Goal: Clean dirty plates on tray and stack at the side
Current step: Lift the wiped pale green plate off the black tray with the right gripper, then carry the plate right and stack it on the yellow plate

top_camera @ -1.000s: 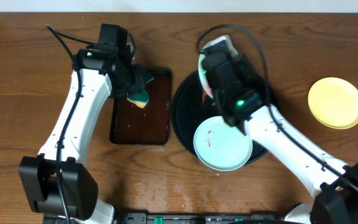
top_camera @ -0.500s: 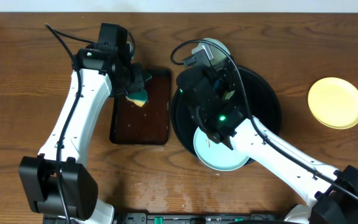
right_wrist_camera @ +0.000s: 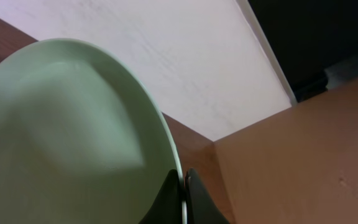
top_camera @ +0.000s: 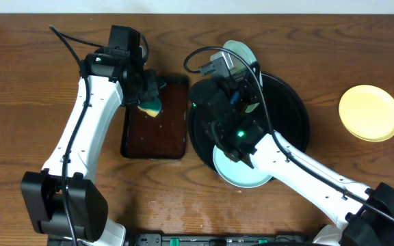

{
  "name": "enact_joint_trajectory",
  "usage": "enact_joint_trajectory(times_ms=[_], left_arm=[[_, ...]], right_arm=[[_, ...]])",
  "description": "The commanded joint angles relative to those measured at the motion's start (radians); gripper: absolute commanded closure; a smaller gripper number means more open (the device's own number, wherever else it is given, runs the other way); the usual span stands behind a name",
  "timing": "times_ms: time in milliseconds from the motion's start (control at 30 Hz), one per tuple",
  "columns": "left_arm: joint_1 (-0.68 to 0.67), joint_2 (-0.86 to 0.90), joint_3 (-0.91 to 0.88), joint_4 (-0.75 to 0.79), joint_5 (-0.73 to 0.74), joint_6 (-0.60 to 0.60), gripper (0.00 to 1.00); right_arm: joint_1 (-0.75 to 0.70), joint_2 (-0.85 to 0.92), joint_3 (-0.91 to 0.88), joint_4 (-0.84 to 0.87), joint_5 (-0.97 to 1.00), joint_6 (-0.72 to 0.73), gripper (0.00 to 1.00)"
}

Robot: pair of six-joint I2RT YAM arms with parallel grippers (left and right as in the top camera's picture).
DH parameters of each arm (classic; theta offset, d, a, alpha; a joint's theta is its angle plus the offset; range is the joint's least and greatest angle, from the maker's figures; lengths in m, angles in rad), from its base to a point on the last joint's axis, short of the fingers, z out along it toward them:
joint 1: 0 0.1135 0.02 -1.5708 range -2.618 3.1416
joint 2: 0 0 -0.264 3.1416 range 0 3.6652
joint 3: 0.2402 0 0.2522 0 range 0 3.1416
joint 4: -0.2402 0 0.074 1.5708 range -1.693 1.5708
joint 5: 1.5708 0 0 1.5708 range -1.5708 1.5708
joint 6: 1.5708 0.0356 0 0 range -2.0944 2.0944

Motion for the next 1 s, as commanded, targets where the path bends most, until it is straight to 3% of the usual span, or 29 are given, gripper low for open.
enact_joint_trajectory(times_ms=[0,367,467,733,967], left_arm=[[0.003,0.000,-0.004,0.003,-0.010,0.016,0.92],[0.003,0.000,-0.004,0.004,-0.010,0.012,0.92],[0.003,0.000,-0.004,0.004,-0.010,0.012,0.92],[0.003,0.000,-0.004,0.004,-0.010,0.012,0.92],[0.003,0.000,-0.005,0.003,-0.010,0.013,0.92]], right_arm=[[0.010,0.000,0.016,-0.002,0.054,0.022,0.99],[-0.001,0.000,0.016,-0.057,-0.030,0.082,0.99],[-0.015,0.000,0.016,-0.114,-0.095,0.183,0.99],[-0.199,0.000,0.016,-0.367,-0.605,0.581,0.99],[-0.469,0.000,0.016,-0.394,-0.964,0.632,0.99]])
